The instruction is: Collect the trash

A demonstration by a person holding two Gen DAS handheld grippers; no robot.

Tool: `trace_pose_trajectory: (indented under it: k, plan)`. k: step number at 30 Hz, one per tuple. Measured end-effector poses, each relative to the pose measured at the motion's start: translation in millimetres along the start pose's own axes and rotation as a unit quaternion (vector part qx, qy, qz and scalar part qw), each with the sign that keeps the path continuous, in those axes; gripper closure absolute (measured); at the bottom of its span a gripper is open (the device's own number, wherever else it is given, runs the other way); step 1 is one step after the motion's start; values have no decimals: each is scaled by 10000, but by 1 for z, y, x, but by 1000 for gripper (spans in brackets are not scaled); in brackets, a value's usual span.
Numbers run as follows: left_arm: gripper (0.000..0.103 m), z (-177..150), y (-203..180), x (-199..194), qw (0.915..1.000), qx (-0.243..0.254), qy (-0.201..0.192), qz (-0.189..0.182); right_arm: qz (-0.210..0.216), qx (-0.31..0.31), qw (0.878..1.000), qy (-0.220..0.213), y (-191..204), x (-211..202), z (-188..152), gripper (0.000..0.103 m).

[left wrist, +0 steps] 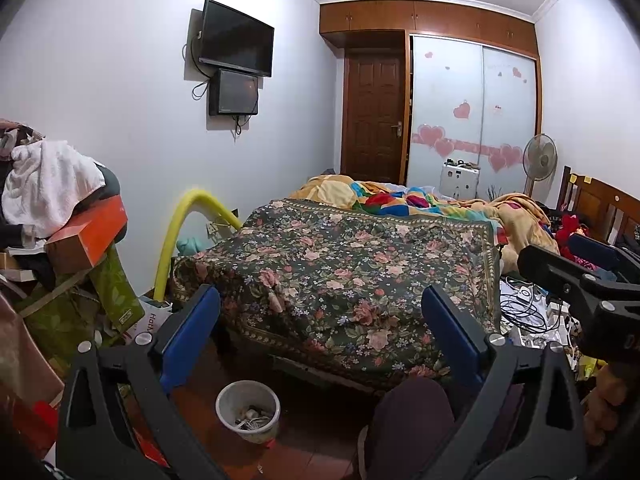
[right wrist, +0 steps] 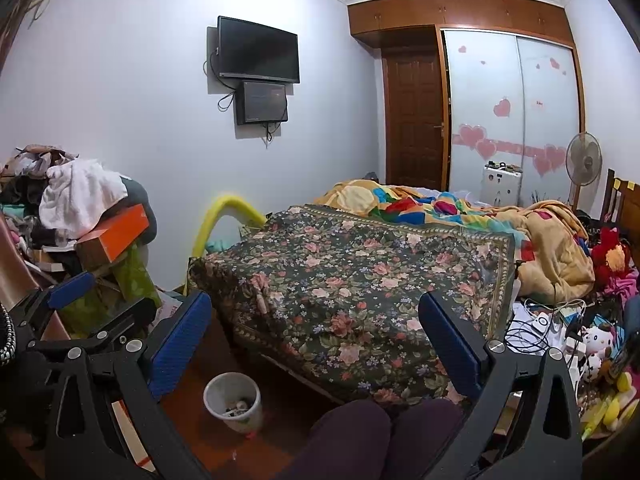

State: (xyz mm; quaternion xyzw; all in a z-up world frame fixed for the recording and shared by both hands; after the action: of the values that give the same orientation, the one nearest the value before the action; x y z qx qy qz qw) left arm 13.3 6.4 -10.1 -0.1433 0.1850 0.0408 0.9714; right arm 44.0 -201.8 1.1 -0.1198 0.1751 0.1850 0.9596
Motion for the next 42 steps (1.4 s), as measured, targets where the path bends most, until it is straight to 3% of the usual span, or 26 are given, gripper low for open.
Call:
trace_pose_trajectory:
  k: [42]
  plan:
    - [2, -7, -3, 1, 9998, -34, 103, -150, -2, 43, 9999, 105, 6, 2, 1, 0]
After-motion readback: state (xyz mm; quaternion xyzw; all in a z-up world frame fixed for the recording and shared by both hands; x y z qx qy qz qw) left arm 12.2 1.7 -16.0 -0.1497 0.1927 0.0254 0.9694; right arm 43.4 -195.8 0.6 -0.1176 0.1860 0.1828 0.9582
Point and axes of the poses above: each gripper's, at about its wrist camera, not at the fingertips, and x roughly the way its jaws point, y to its left, z to its top, the point moved 2 cm from there along x, roughly the way its jaws point, and after that the axes turned 15 degrees about -x, right-handed, at the moved point
